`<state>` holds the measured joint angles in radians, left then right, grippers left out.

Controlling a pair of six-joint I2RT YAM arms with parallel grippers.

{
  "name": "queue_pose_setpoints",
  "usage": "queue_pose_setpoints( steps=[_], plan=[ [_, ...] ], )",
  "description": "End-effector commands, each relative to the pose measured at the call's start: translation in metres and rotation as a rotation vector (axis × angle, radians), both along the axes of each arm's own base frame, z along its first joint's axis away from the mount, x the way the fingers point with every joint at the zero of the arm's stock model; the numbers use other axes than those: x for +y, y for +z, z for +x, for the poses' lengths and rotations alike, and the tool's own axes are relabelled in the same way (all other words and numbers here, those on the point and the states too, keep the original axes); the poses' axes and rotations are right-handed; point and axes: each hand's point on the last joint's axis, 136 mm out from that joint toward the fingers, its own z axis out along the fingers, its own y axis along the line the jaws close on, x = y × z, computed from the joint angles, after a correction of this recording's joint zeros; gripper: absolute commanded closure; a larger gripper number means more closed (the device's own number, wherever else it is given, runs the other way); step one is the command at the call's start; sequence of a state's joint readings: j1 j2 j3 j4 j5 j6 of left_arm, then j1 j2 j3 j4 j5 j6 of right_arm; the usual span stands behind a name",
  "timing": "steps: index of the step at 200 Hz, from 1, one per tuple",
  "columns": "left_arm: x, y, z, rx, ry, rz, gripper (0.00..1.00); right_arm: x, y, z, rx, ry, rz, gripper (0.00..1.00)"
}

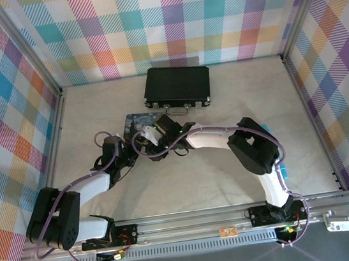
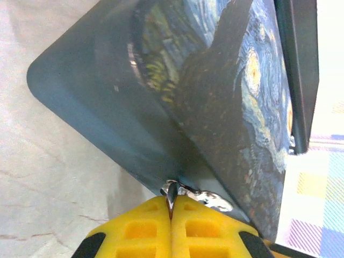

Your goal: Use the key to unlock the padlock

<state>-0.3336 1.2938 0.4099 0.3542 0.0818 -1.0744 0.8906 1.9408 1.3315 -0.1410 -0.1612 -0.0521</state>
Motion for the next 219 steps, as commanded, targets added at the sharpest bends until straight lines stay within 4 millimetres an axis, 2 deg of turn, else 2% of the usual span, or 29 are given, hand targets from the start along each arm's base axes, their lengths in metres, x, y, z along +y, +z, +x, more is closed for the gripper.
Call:
queue_pose_setpoints(
  steps=[1,39,98,145,159,172,188,219],
  plan=[
    [0.024,-0.008,-0.004,0.024,0.157,0.062,1.00,-0.007,0.041,0.012,-0.031,-0.120,0.072,0.54],
    [0.030,-0.012,-0.007,0.022,0.251,0.071,1.00,-0.022,0.055,0.029,-0.021,-0.263,0.083,0.52],
    [0.041,-0.028,-0.020,0.090,0.364,0.026,1.00,-0.037,0.054,0.036,0.031,-0.381,0.092,0.48],
    [0.053,-0.021,-0.033,0.107,0.425,0.037,1.00,-0.054,0.048,0.042,0.053,-0.496,0.062,0.35],
    [0.058,-0.014,-0.037,0.073,0.433,0.079,1.00,-0.056,0.043,0.044,0.098,-0.550,0.067,0.24],
    [0.061,-0.010,-0.038,0.049,0.434,0.104,1.00,-0.048,0.040,0.046,0.159,-0.584,0.104,0.14],
    [0.062,-0.010,-0.039,0.041,0.428,0.114,1.00,-0.032,0.031,0.052,0.232,-0.611,0.133,0.08],
    [0.059,-0.014,-0.040,0.050,0.412,0.111,1.00,-0.003,0.017,0.068,0.324,-0.671,0.192,0.06]
  ],
)
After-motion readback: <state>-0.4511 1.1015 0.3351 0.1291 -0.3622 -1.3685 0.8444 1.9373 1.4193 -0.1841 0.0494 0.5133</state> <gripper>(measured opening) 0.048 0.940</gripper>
